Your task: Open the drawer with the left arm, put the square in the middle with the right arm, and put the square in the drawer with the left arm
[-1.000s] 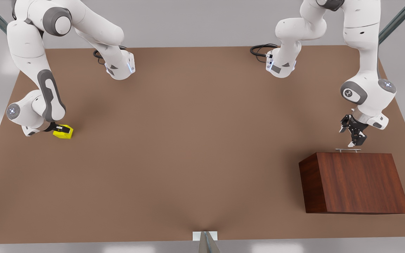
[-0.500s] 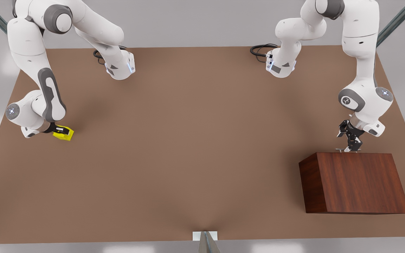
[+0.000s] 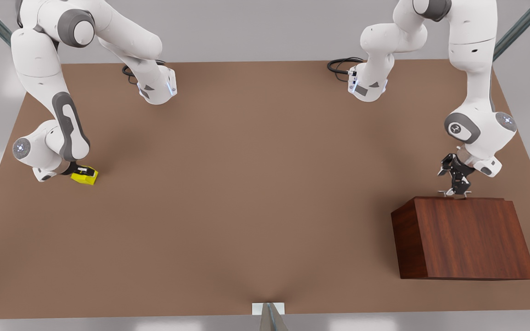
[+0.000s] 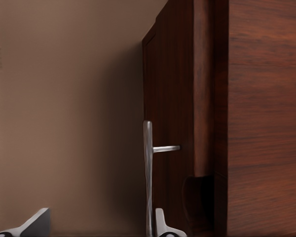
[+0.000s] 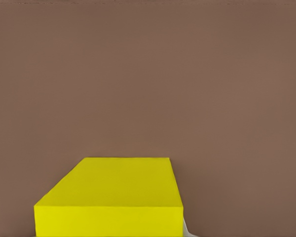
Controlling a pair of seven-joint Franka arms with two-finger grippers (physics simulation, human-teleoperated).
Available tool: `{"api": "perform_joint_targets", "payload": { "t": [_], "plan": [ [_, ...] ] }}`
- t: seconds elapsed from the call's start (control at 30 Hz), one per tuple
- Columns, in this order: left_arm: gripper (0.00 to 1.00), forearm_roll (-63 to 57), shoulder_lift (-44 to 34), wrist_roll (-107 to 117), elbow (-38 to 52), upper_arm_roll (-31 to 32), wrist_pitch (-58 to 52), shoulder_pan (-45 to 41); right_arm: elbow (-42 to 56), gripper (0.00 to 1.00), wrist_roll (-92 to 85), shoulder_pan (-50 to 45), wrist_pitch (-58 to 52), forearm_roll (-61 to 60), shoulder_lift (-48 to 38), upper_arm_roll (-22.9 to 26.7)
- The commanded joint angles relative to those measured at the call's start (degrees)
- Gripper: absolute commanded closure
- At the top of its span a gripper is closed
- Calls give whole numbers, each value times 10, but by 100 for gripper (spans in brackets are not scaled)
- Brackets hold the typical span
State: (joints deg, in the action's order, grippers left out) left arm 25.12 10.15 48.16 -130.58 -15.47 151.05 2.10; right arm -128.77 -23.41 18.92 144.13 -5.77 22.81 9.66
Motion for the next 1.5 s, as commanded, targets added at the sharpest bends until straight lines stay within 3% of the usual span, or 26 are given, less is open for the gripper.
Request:
{"api": "perform_joint_targets", "payload": {
  "t": [0.0, 0.13, 0.33, 0.43, 0.57, 0.7, 0.77, 1.03, 1.23, 1.47],
  "plan": [
    [0, 0, 0, -25, -1, -3, -17, -1, 0, 34, 6, 0, 5, 3, 0, 0],
    [0, 0, 6, -40, 0, -4, -9, 13, 0, 40, 6, 0, 5, 4, -1, 0],
    [0, 0, 6, -40, -1, -5, -10, 19, 1, 40, 13, -8, -3, 4, -15, -2],
    [0, 0, 2, -40, -6, -5, -15, 20, 0, 40, 59, -9, -24, 3, -34, -30],
    [0, 0, -11, -40, -18, -7, -17, 22, 6, 40, 211, -10, -49, 4, -48, -144],
    [0, 0, -26, -40, -37, -13, -18, 22, 37, 39, 267, -96, -50, 7, -41, -152],
    [0, 0, -28, -40, -41, -13, -19, 22, 56, 39, 264, -121, -48, 13, -35, -202],
    [0, -1, -49, -41, -57, -31, -36, 23, 139, 39, 272, -312, -36, 88, 6, -205],
    [0, -1, -63, -40, -80, -35, -37, 22, 308, 39, 273, -433, -94, 191, 106, -203],
    [0, -3, -101, -40, -106, -55, -53, 22, 348, 39, 297, -535, -89, 189, 166, -169]
  ]
}}
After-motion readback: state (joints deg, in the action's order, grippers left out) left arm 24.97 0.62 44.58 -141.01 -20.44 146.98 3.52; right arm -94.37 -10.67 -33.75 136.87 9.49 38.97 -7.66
